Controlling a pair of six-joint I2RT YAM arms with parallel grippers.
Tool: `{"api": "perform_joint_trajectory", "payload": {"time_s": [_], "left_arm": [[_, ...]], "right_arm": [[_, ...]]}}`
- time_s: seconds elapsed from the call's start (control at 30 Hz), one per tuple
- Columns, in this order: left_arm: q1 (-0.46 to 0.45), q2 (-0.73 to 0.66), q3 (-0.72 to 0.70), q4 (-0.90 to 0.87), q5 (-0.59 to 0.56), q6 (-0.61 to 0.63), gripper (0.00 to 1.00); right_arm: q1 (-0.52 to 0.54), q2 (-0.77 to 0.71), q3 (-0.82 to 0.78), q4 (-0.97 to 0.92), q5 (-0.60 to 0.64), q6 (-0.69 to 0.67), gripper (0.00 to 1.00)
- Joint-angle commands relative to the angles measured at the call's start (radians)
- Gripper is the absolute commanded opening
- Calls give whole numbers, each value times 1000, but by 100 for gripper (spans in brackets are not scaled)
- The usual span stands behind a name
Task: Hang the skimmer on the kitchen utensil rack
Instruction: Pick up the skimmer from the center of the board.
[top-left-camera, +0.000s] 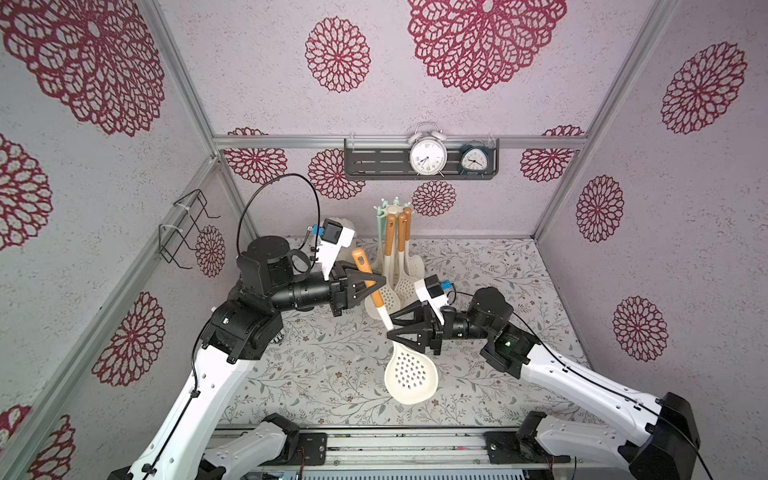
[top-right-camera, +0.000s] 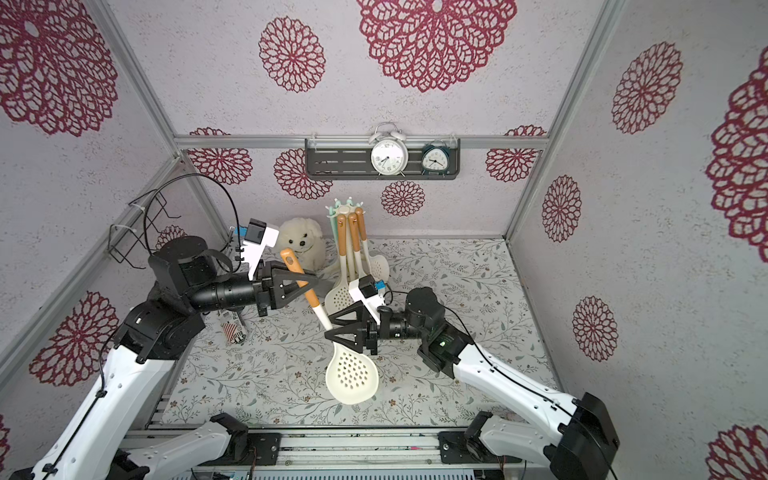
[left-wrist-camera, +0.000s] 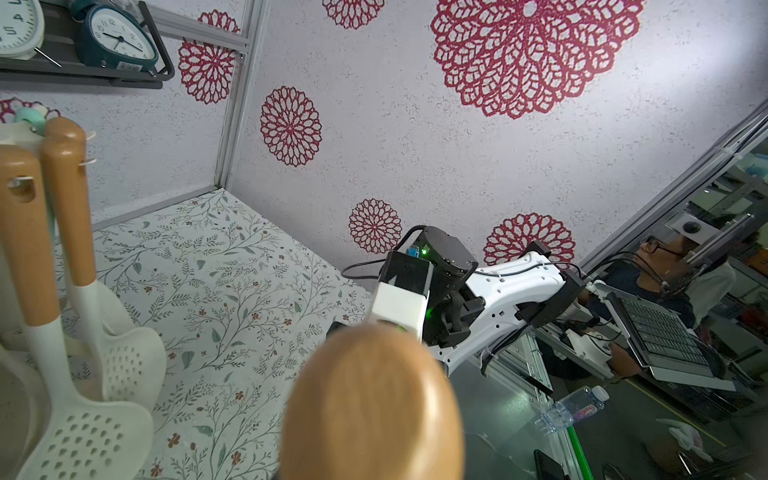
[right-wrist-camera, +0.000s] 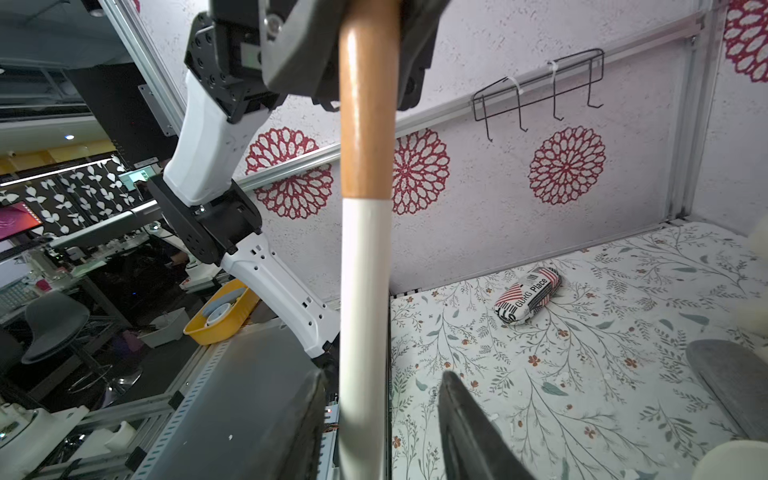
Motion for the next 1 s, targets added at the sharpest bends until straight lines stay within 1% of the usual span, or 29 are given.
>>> {"api": "perform_joint_trajectory", "payload": {"time_s": [0.0, 0.07, 0.1, 0.13, 0.17, 0.2, 0.23, 0.27, 0.3, 0.33, 0.43, 0.5, 0.6, 0.7, 0.8, 0.9, 0.97], "left_arm": [[6, -12, 13, 55, -6, -8, 0], [5, -18, 4, 74, -21, -17, 0], [6, -26, -1, 84, -48, -26, 0], [5, -35, -10, 92, -89, -33, 0], [6, -45, -18, 94, -142, -42, 12], [6, -56, -30, 99, -210, -49, 50], [5, -71, -50, 103, -283, -61, 74], [3, -91, -77, 120, -337, -76, 88], [1, -113, -116, 158, -398, -92, 98], [-1, -141, -154, 187, -458, -108, 98], [-12, -185, -229, 224, -609, -127, 98], [-26, -195, -255, 243, -668, -125, 99], [-55, -173, -254, 241, -711, -98, 99], [-72, -138, -248, 259, -712, -87, 97], [-82, -103, -247, 302, -700, -91, 95], [-89, -75, -251, 350, -674, -101, 93], [-91, -58, -249, 372, -657, -106, 89]], "right_arm": [[2, 0, -7, 143, -29, 71, 24], [4, -1, -14, 152, -12, 83, 9], [4, -5, -19, 158, 15, 93, 0], [5, -12, -24, 164, 50, 103, 0], [7, -22, -30, 168, 97, 111, 0], [14, -35, -30, 142, 196, 113, 0], [33, -52, -25, 90, 333, 103, 0], [59, -67, -22, 45, 469, 92, 0], [98, -81, -20, 8, 624, 82, 0], [136, -89, -19, -14, 762, 78, 0], [217, -80, 8, -94, 1081, 119, 0], [261, -58, 36, -139, 1219, 131, 0], [323, 0, 112, -213, 1351, 123, 0], [383, 52, 178, -239, 1448, 93, 0], [441, 93, 220, -239, 1508, 72, 0], [449, 113, 239, -229, 1499, 72, 0], [452, 117, 241, -212, 1483, 71, 0]]}}
